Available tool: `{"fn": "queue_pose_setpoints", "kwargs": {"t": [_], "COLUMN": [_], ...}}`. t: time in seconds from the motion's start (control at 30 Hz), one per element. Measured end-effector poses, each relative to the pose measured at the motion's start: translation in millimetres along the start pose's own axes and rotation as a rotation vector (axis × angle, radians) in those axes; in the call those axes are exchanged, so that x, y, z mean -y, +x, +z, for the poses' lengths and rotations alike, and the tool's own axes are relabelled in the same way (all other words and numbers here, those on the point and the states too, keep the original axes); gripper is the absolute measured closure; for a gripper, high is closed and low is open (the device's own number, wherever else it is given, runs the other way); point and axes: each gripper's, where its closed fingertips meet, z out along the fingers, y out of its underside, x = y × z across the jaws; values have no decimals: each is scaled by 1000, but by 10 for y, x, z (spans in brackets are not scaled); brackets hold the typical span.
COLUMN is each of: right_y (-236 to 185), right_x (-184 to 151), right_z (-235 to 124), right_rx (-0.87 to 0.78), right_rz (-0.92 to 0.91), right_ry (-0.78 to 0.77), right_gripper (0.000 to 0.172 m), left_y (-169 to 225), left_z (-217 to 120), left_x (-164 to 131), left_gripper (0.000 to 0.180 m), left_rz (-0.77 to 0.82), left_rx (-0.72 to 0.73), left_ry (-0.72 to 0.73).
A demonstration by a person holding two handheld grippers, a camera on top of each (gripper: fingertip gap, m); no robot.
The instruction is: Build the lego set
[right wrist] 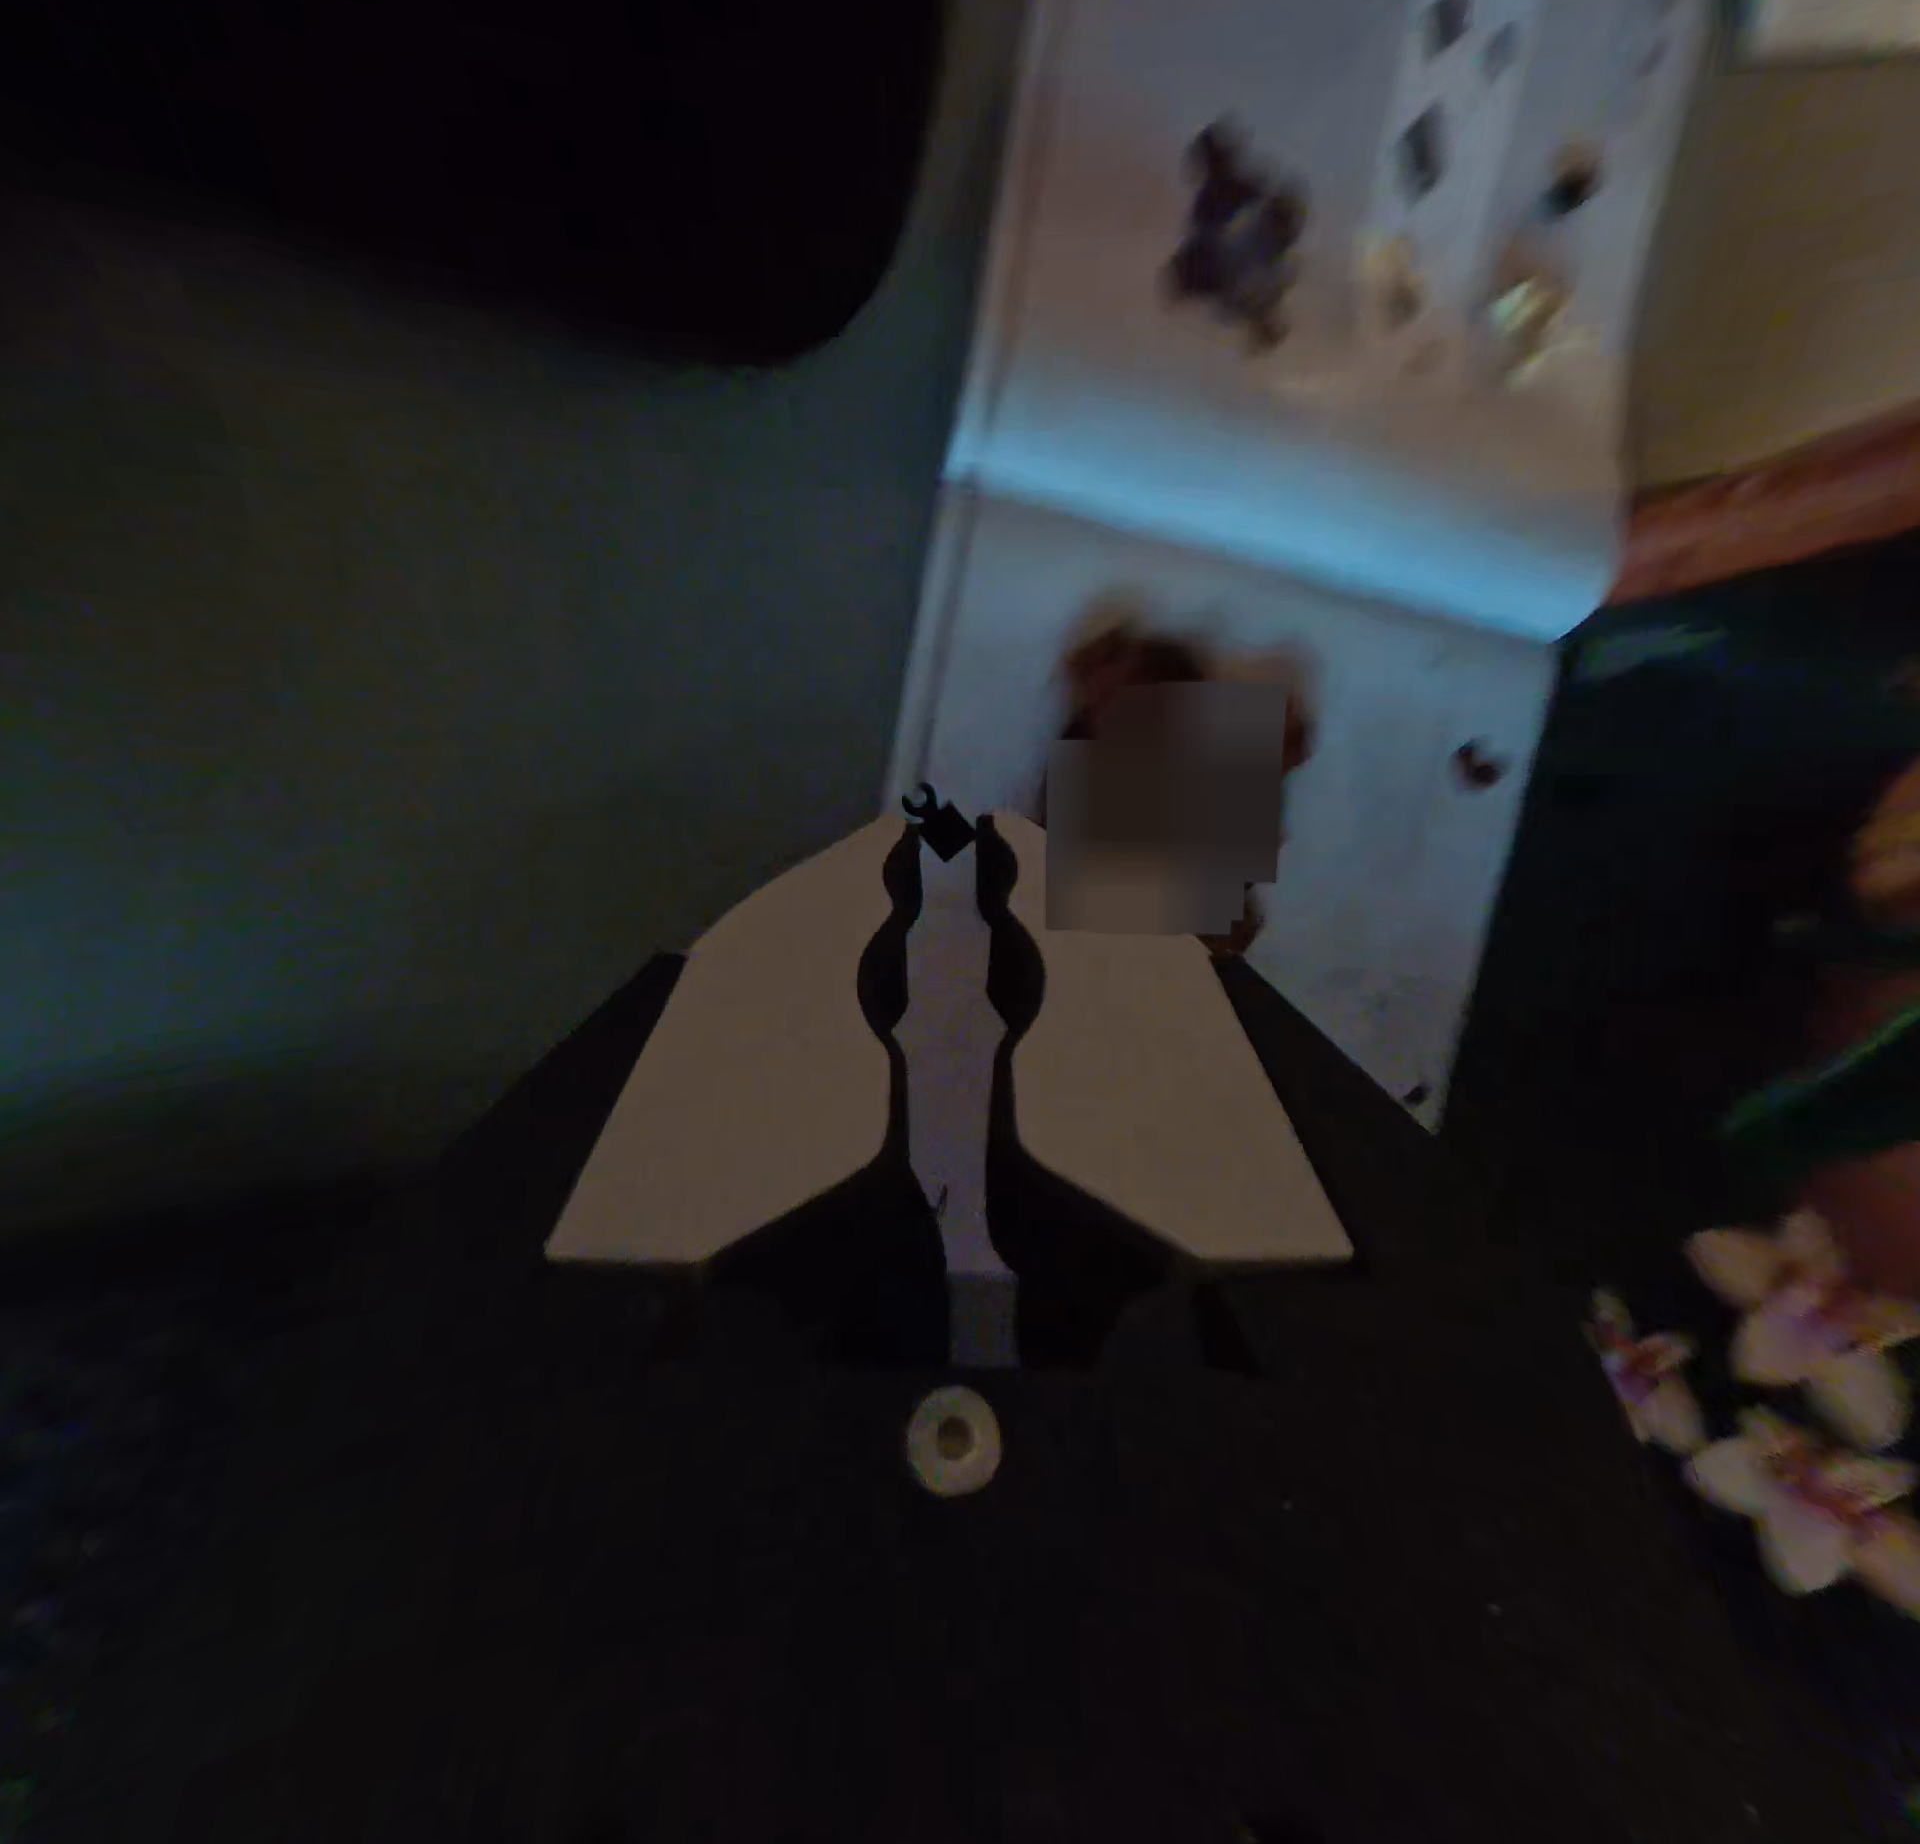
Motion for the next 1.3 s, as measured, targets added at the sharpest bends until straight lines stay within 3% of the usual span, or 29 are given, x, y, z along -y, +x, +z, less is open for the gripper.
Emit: {"fn": "queue_pose_setpoints", "kwargs": {"t": [0.27, 0.6, 0.77, 0.83, 0.9, 1.0, 1.07, 1.17, 1.23, 1.3], "right_y": [-48, 78, 104, 108, 171, 183, 242, 250, 220, 95], "right_x": [-529, -595, -491, -434, -559, -395, -601, -489, -553, -483], "right_z": [81, 220, 248, 233, 206, 137, 128, 57, 21, 14], "right_rx": [69, -31, -102, -114, -154, -194, -259, -297, -324, -294], "right_rz": [-30, -104, -187, -151, -112, -11, -13, 227, 546, 898], "right_ry": [-99, -189, -140, -87, -158, -7, -132, 23, 39, 161], "right_gripper": [163, 153, 146, 143, 137, 139, 137, 153, 159, 154], "left_y": [57, 50, 93, 108, 115, 113, 119, 139, 123, 83], "left_z": [217, 295, 268, 267, 262, 250, 251, 259, 261, 261], "left_x": [-94, -135, -107, -106, -102, -91, -90, -100, -112, -116], "left_gripper": [164, 165, 164, 164, 164, 164, 164, 164, 164, 164], "left_rz": [2, -26, -29, -26, -31, -44, -54, -53, -46, -55], "left_rx": [-53, -67, -88, -93, -98, -103, -109, -116, -102, -79], "left_ry": [-76, -66, -44, -39, -32, -20, -17, -23, -29, -29]}}
